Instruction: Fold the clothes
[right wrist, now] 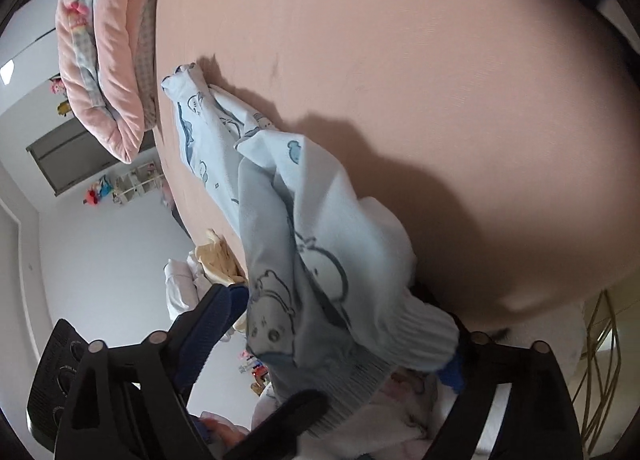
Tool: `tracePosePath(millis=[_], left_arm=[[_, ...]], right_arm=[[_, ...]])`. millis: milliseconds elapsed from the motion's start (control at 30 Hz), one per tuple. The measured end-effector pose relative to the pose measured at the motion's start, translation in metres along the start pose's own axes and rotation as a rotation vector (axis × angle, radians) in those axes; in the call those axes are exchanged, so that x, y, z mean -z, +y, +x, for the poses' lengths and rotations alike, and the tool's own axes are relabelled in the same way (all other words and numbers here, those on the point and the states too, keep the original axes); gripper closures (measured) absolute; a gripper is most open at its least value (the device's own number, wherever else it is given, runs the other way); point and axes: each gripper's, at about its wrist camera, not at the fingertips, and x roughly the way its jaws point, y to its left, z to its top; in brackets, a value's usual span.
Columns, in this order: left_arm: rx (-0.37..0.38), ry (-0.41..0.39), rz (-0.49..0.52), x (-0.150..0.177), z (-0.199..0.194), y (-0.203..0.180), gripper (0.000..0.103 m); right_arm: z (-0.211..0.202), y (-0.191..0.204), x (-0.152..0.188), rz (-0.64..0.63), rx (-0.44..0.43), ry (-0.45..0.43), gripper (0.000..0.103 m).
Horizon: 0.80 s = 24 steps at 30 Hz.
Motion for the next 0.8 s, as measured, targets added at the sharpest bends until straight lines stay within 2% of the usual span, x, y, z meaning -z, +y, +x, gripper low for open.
tracePosePath(millis=[100,133,167,200,233,300,500,667,800], left_arm=[[-0.011,-0.003,0.003,-0.001,-0.001,0.004,0.022],[-0.014,-0.006,0.003,-0.001,-0.001,0.005,0.022],[-0.016,-0.008,0.003,-0.002,0.0,0.005,0.022],[-0.018,-0.009,0.004,-0.002,0.0,0.006,0.021],[-0.025,-0.005,0.013,-0.002,0.002,0.004,0.021],[-0.038,0.002,0.033,-0.001,0.004,0.001,0.02],[-0.045,-0.078,0.067,0.004,-0.019,0.006,0.02],[-0.041,-0.203,0.058,0.009,-0.049,0.029,0.02],[-0.042,-0.285,0.062,0.01,-0.047,0.038,0.02]], right_arm=[[0.002,-0.001,-0.002,-0.007,0.01,0.01,0.012],[0.001,-0.001,-0.002,-0.004,0.014,0.01,0.017],[0.001,-0.002,-0.002,-0.002,0.018,0.009,0.023],[0.0,-0.003,-0.002,0.001,0.022,0.009,0.045],[-0.001,-0.004,-0.002,0.003,0.026,0.008,0.057],[-0.002,-0.005,-0.002,0.008,0.034,0.007,0.066],[-0.006,0.001,-0.002,0.027,0.029,0.019,0.069],[-0.009,0.022,-0.002,0.02,-0.015,0.042,0.069],[-0.014,0.039,-0.003,-0.008,-0.016,0.033,0.069]])
